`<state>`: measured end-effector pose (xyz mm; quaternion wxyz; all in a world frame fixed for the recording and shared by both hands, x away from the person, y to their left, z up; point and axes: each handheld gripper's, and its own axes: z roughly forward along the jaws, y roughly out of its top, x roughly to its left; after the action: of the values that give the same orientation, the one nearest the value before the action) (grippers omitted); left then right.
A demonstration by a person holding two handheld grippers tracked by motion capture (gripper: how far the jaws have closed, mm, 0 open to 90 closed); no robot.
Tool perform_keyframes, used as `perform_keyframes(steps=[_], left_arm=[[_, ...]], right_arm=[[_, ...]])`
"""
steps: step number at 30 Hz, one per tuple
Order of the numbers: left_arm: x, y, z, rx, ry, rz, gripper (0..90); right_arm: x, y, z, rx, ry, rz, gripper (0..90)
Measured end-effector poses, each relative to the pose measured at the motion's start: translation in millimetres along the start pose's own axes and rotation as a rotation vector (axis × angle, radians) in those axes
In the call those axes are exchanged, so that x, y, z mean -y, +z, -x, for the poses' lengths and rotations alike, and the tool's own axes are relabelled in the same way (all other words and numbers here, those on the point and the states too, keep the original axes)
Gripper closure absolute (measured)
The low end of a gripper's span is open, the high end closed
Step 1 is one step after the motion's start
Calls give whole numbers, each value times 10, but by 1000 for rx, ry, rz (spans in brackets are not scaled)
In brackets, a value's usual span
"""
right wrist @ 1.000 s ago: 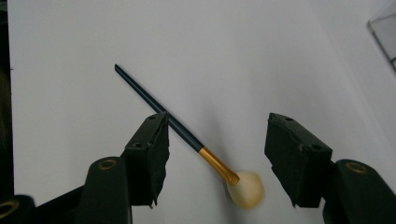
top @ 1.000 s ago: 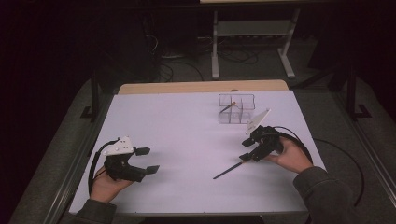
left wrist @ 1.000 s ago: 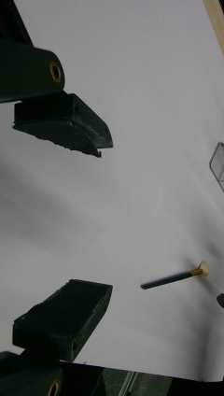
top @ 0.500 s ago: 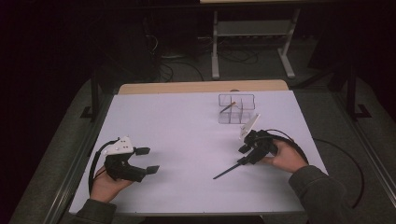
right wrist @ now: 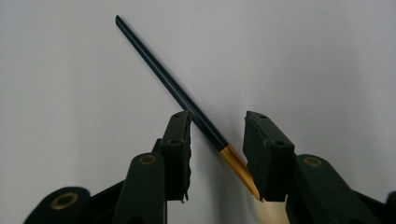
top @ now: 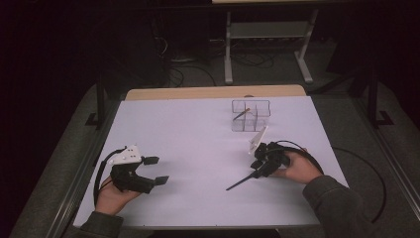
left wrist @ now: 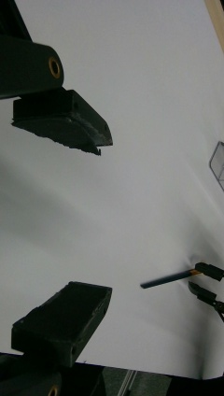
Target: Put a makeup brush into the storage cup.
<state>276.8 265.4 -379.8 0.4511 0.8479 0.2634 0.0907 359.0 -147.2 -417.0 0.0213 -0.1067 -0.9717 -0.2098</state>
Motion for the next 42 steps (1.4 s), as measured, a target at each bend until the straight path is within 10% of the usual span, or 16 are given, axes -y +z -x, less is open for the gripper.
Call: perform_keyframes(steps=[35, 42], left_arm=[[-18, 16, 4, 3, 6, -5, 226], [-25, 30, 12, 4, 7, -10, 221]], right_arm=[[-25, 75, -146, 42, -117, -105, 819], [-33, 72, -106, 10, -41, -110, 831]])
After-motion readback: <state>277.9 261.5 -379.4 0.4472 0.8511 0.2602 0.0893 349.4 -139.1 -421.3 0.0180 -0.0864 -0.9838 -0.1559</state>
